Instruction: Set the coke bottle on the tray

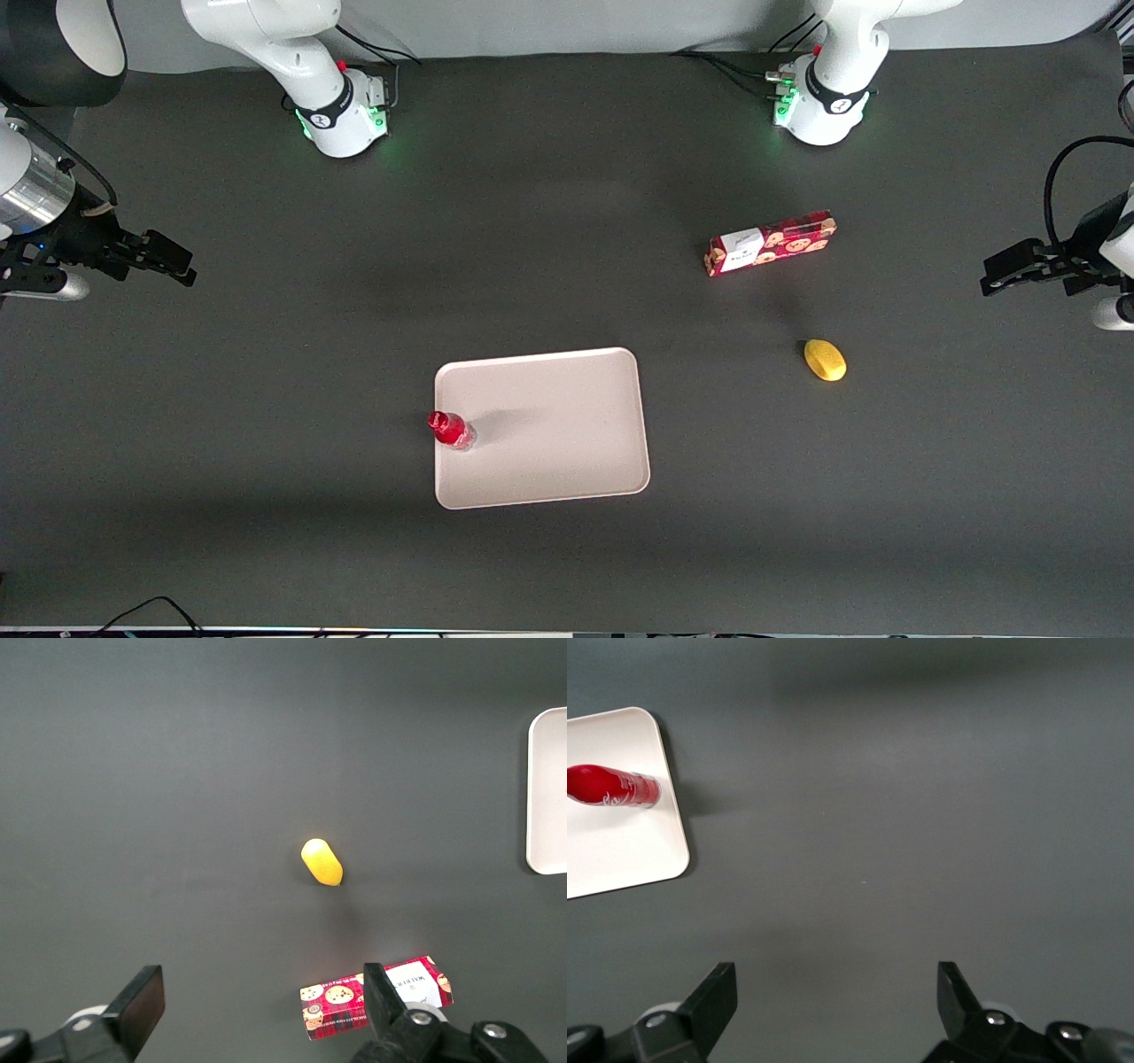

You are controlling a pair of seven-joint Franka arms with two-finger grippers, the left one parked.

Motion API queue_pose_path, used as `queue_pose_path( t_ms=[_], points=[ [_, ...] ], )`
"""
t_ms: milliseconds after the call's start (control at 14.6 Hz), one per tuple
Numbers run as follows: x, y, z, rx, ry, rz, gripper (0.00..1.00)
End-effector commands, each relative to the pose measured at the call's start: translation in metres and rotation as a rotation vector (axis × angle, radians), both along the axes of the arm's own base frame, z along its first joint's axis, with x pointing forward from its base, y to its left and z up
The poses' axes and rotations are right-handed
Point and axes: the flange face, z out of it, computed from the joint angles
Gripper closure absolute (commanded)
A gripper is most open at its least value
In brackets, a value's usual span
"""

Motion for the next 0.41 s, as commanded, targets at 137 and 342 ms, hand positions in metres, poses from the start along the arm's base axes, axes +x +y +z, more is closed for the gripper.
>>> queue_pose_path(
  t_ms=[137,342],
  points=[
    [0.0016,-0.013,0.009,-0.003,-0.034,-0.019,0.0],
    [0.003,-0.0078,0.0136,-0.002,-0.039,-0.011,0.0]
  ],
)
